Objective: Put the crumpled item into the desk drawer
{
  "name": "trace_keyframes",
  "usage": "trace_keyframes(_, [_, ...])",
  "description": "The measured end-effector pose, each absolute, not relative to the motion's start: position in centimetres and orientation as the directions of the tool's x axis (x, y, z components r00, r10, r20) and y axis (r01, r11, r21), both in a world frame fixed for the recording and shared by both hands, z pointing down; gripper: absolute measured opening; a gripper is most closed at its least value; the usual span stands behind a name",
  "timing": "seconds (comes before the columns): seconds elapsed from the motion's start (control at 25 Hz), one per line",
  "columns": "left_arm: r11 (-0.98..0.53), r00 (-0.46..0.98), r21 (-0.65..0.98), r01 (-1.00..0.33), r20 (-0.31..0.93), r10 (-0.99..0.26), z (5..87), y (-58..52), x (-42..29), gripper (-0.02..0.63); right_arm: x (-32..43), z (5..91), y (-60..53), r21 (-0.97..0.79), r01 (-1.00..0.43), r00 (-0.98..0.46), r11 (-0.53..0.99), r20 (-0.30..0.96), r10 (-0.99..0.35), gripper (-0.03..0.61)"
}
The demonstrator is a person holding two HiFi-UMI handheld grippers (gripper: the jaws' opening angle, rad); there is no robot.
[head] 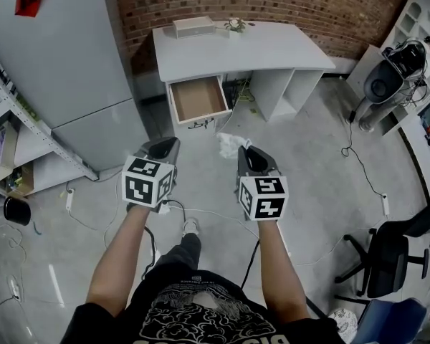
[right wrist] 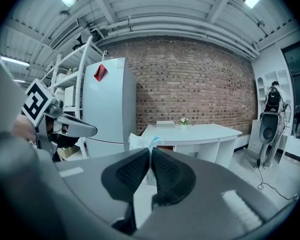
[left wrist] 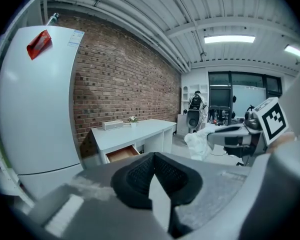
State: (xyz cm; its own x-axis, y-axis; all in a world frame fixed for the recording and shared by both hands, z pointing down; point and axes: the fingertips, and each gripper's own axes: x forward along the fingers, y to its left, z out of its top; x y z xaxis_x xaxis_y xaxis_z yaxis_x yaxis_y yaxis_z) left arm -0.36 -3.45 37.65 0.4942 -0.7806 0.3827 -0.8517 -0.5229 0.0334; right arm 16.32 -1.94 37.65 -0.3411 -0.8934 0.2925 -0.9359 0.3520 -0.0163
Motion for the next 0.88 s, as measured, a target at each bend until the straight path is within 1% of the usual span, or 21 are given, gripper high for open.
trace_keyframes(0.88, [-0.502, 0.494, 0.098, -0.859, 0.414, -0.765, 38.7, -19.8, -4.9, 0.0, 13.0, 37.7, -17.4, 0.002, -0.941, -0.312, 0.338, 0.379, -0.872, 0.018])
